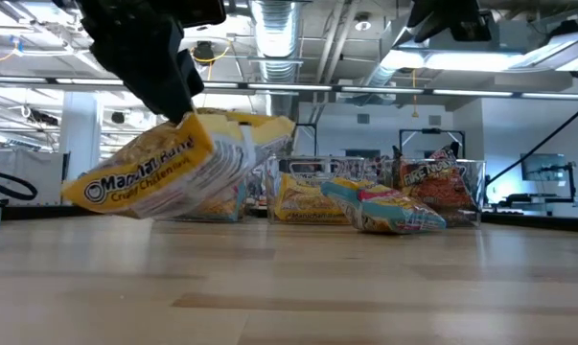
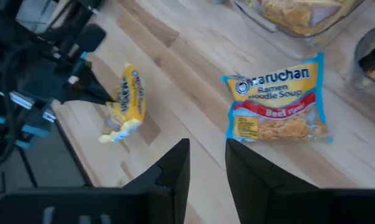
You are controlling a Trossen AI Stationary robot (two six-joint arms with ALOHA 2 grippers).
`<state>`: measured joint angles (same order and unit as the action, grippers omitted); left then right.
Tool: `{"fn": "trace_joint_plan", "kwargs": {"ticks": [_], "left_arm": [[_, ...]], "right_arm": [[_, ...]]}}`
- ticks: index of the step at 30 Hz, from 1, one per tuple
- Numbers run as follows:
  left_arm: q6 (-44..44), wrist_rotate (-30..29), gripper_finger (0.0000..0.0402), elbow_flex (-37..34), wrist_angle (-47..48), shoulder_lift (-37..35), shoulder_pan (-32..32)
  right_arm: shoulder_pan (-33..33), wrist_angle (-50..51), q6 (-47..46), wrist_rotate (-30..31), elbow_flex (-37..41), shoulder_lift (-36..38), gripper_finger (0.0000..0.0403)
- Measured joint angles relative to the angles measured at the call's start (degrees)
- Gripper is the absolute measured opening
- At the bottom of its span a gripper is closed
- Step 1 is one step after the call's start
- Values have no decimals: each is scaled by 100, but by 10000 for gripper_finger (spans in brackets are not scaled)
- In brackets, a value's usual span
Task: Sort Maruchan noodles
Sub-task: Put the yellow noodle pack into the middle transparent bin
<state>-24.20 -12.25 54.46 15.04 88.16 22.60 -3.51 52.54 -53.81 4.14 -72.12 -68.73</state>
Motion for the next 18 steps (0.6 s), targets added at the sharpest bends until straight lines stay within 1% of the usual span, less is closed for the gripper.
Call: {"fn": "trace_joint_plan", "kwargs": {"ticks": [4,8,13,18], "left_arm": [[81,37,0,0,-46,0,-60],[114,45,0,0,-261,0,-131],[118,47,0,7,-460,-2,-305],[151,46,0,7,-616,-4,-513]], "right_arm": [[41,-221,-186,-4,0,0,145],[238,-319,-207,-120,0,0,180],[699,-517,-40,-831,0,0,219],[1232,-580,253,-1694,0,-61,223]]}}
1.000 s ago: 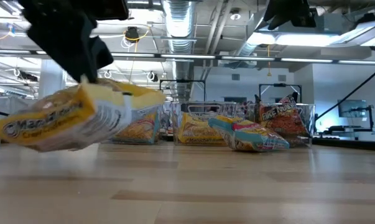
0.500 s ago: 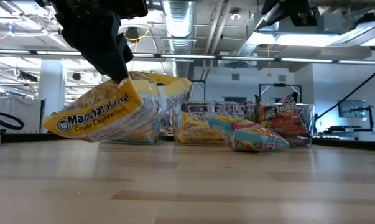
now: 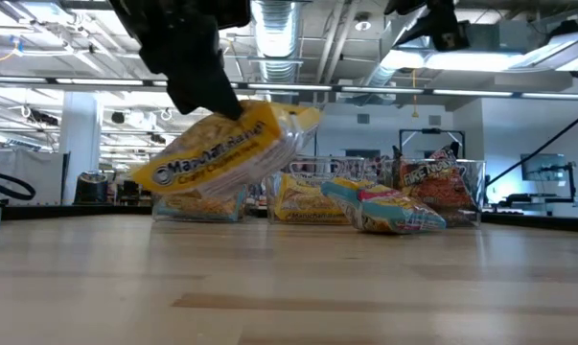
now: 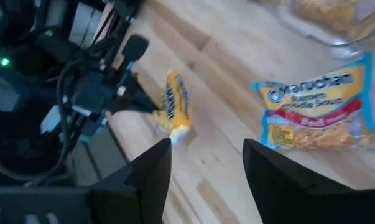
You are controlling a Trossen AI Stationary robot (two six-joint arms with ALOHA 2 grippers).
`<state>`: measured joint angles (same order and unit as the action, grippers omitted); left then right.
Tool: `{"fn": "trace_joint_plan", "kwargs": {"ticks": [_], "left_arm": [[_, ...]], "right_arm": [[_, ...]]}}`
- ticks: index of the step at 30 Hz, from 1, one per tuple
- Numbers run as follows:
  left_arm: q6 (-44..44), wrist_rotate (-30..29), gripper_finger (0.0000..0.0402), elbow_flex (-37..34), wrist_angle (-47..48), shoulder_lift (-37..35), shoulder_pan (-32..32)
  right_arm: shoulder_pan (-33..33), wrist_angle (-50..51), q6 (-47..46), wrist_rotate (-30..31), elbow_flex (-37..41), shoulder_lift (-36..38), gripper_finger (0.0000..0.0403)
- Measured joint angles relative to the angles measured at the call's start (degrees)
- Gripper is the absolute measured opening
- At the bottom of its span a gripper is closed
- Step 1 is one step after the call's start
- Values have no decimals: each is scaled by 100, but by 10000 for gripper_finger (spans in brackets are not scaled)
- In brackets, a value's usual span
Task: Sort Maruchan noodles
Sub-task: Put the yellow noodle pack into the middle transparent bin
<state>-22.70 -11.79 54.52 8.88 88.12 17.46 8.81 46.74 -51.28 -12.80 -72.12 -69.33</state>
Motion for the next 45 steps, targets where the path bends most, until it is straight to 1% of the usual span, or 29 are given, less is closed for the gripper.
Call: {"fn": "trace_joint_plan", "kwargs": {"ticks": [3,7,12,15,18,23,27,31,38,41,45], "left_arm": [[53,0,0,0,-70,-2,-137],[71,1,0,27,-192,-4,-300],[346,-11,0,275,-188,-7,-518],[480,-4,0,458,-192,-7,-676],[581,-19,0,604,-192,-7,-846],[751,-24,0,780,-155,-7,-1037],[817,-22,0,841,-141,-7,-1145],[822,-20,0,846,-140,-7,-1237],[824,-1,0,846,-223,-7,-1388],[886,5,0,846,-274,-7,-1447],[915,0,0,846,-351,-7,-1506]], "right_arm": [[277,-23,272,-621,9,-227,223],[581,-207,730,-1581,-1,-714,223],[843,-438,1063,-2603,7,-1357,223],[942,-651,1135,-3084,7,-1661,223],[1033,-873,1146,-3364,3,-1868,223],[1189,-986,1130,-3510,-2,-2106,223],[1273,-973,1123,-3516,-2,-2255,223],[1277,-1097,1078,-3525,-2,-2384,223],[1135,-1440,1009,-3516,-2,-2383,223],[1131,-1569,750,-3325,-2,-2383,223],[1085,-1587,728,-2948,-2,-2381,223]]}}
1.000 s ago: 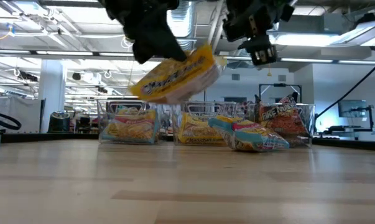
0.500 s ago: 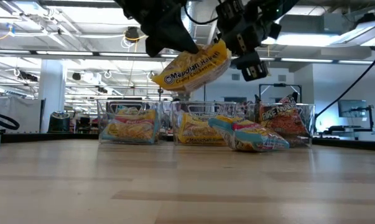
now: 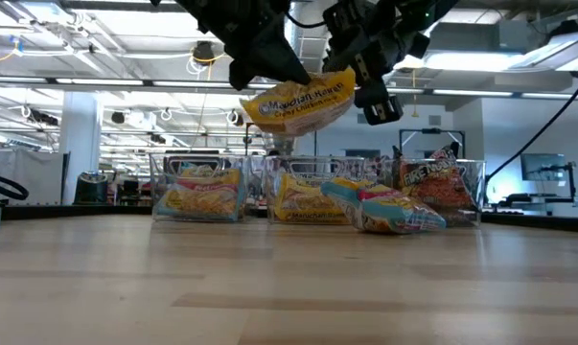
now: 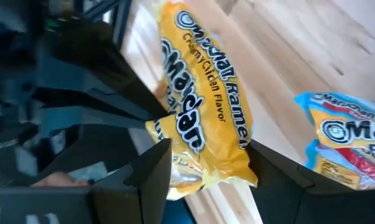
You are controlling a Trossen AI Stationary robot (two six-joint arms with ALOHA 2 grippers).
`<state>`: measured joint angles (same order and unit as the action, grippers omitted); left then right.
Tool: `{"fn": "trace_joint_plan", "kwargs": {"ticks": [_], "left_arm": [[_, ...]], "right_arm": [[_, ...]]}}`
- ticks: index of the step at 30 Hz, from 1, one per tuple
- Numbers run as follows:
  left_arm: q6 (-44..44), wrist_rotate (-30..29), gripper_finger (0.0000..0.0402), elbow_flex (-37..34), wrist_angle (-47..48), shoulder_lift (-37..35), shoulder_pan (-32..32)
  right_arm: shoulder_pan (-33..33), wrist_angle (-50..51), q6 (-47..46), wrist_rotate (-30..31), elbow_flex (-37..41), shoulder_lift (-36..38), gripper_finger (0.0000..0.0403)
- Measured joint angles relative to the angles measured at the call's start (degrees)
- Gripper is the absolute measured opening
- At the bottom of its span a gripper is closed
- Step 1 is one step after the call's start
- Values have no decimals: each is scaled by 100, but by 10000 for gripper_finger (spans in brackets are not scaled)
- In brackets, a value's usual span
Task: Sort Maruchan noodles
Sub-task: Put the yellow noodle pack into the middle transparent bin
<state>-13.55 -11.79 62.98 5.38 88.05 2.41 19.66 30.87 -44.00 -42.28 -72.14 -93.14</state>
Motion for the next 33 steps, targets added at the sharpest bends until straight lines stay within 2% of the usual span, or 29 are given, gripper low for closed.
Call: {"fn": "trace_joint_plan", "kwargs": {"ticks": [4,15,18,26,30,33], "left_arm": [[-3,-2,0,0,-94,0,-57],[100,-90,0,0,-253,0,-133],[88,-63,0,0,-247,0,-178],[82,-70,0,-9,-196,0,-200],[25,-96,0,-9,-217,0,-203],[-55,-177,0,4,-335,0,-214]], "right_arm": [[-18,26,-97,271,0,0,223],[-67,24,36,382,0,0,212],[-151,-36,37,457,0,0,177],[-195,-157,215,513,0,13,48],[-195,-154,454,511,0,11,11],[-197,-187,560,489,0,4,8]]}}
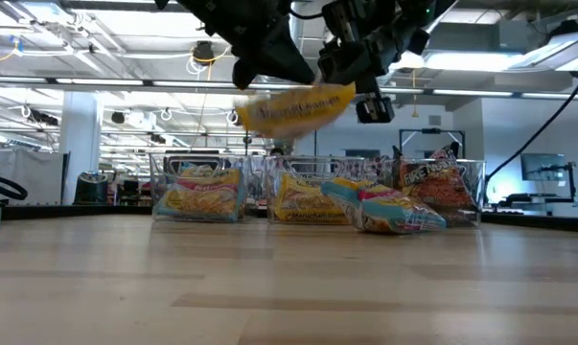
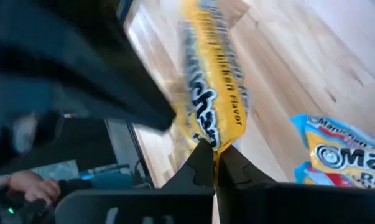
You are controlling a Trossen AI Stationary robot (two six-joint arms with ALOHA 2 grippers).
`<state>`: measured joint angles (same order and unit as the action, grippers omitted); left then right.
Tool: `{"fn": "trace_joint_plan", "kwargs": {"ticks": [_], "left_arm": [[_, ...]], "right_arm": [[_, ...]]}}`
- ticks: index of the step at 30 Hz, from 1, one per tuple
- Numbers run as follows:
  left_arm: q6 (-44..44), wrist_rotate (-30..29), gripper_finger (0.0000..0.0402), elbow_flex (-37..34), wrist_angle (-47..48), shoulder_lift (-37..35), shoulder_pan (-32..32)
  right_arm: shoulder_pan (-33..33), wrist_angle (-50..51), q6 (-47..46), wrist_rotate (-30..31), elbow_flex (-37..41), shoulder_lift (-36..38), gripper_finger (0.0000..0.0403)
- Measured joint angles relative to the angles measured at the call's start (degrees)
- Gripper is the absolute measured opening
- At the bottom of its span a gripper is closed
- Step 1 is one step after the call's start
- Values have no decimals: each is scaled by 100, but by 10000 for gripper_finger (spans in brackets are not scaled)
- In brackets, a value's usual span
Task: Sort Maruchan noodles
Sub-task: Put the yellow noodle pack into the middle transparent bin
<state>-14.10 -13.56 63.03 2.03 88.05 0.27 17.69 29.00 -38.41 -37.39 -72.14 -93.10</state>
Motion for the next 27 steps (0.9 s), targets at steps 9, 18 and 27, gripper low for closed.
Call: {"fn": "trace_joint_plan", "kwargs": {"ticks": [9,18,27], "left_arm": [[-149,56,0,70,91,-262,-38],[-75,-404,0,194,80,-1097,-83],[141,-907,0,192,152,-1748,-103]], "right_arm": [[67,169,564,-11,2,39,5],[548,555,1389,112,-26,314,5],[1388,465,2464,380,-24,923,5]]}}
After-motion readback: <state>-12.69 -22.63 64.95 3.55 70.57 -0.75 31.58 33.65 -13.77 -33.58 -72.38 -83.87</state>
